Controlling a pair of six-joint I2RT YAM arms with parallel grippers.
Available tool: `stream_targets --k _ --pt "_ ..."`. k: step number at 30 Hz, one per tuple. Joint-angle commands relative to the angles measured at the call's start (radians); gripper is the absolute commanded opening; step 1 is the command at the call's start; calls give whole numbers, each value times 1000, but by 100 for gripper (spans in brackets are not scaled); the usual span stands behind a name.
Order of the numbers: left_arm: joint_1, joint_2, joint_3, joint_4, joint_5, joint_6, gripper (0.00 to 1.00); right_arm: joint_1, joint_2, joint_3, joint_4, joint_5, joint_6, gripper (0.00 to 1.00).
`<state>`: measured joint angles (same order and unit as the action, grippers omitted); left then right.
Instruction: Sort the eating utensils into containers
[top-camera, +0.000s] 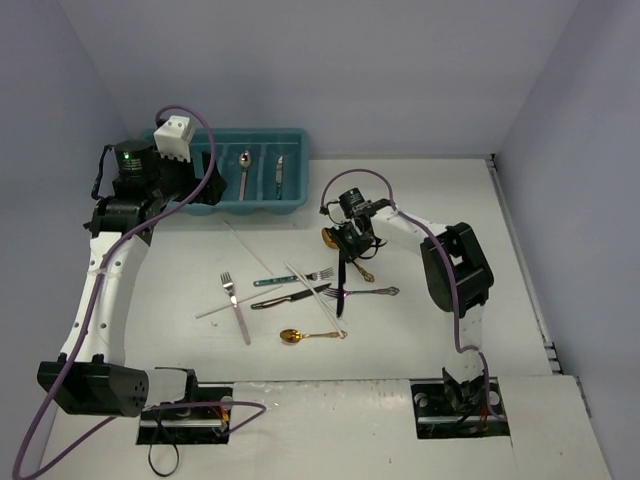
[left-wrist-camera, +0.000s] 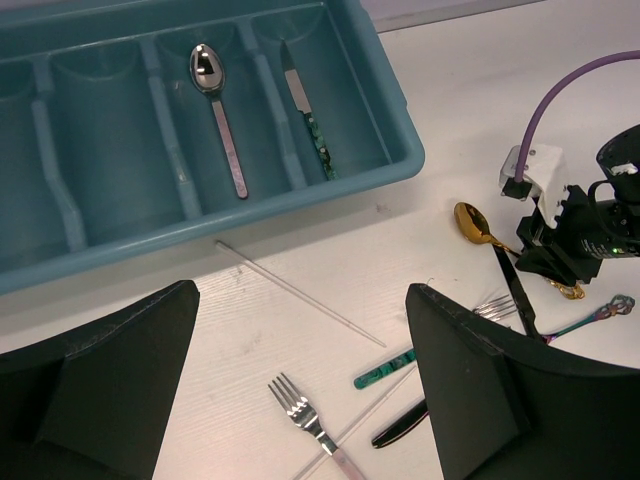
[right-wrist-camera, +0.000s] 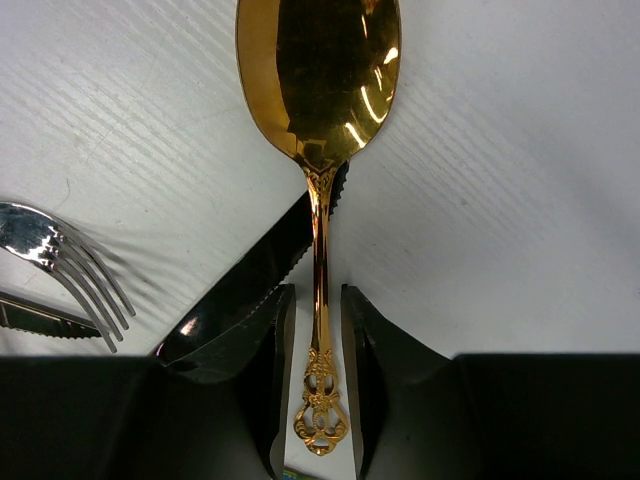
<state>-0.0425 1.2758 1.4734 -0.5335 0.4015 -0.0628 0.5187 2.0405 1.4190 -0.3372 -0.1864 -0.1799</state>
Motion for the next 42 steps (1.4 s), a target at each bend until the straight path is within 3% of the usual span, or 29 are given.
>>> stream_targets --k 1,13,20,33,42 --pt "9 -20 22 58 24 0 83 -23 69 -20 -80 -4 -45 21" --pt "9 -25 -12 58 36 -23 83 5 63 -22 -101 65 -76 2" --pt "9 -83 -146 136 77 -114 83 52 -27 42 -134 11 -20 0" --pt "2 -158 -374 303 141 -460 83 67 -96 218 -166 -128 93 0" --pt "-46 -147 -531 382 90 -709 82 77 -80 319 -142 -200 221 0"
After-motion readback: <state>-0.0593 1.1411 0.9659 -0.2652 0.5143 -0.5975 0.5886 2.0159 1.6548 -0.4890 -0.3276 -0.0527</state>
